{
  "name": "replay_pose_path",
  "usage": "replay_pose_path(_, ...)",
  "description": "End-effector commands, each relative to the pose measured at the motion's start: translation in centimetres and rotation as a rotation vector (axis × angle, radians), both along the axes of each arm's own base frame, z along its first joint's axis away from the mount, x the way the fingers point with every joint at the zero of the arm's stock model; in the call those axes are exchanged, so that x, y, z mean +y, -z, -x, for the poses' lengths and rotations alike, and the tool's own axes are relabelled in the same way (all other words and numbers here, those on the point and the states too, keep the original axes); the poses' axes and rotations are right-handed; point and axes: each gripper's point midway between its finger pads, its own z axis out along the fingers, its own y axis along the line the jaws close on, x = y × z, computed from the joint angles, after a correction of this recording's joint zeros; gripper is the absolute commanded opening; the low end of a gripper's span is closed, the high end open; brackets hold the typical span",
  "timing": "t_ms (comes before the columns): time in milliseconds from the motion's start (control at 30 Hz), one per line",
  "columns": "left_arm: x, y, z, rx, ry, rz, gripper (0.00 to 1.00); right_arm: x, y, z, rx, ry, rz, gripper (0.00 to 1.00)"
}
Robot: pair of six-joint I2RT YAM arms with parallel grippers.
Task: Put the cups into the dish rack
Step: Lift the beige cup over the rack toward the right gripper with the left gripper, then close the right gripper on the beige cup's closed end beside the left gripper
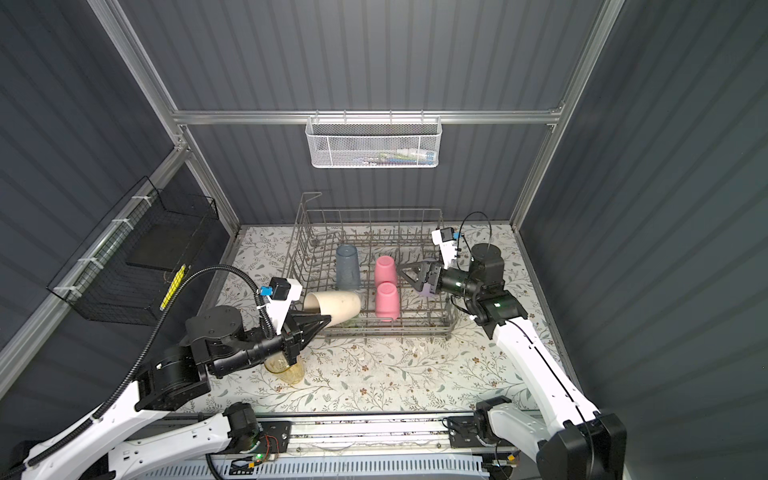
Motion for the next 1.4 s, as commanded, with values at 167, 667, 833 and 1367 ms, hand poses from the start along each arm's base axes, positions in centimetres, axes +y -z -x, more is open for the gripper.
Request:
replay_pose_path(167, -4.4, -2.2, 0.0, -0.065, 0.14, 0.117, 0.0, 0.4, -1.8, 1.5, -0.024, -0.112, -0.132, 0.97)
replay_pose_path(667, -5.3, -3.8, -6.4, 0.118, 0.356, 0.458, 0.0, -2.2, -1.6, 1.5, 0.002, -0.078, -0.223, 0.97)
replay_pose_path(833, -6.5, -2.9, -7.5, 0.194, 0.439, 0.522, 0.0, -1.8, -1.5, 1.5, 0.034, -0.145, -0.306, 0.98)
replay_pose_path(1367, -6.7, -2.0, -8.9, 0.24, 0.449, 0.563, 0.0, -0.9, -1.6, 1.3, 0.079, -0.269, -0.399, 0.97)
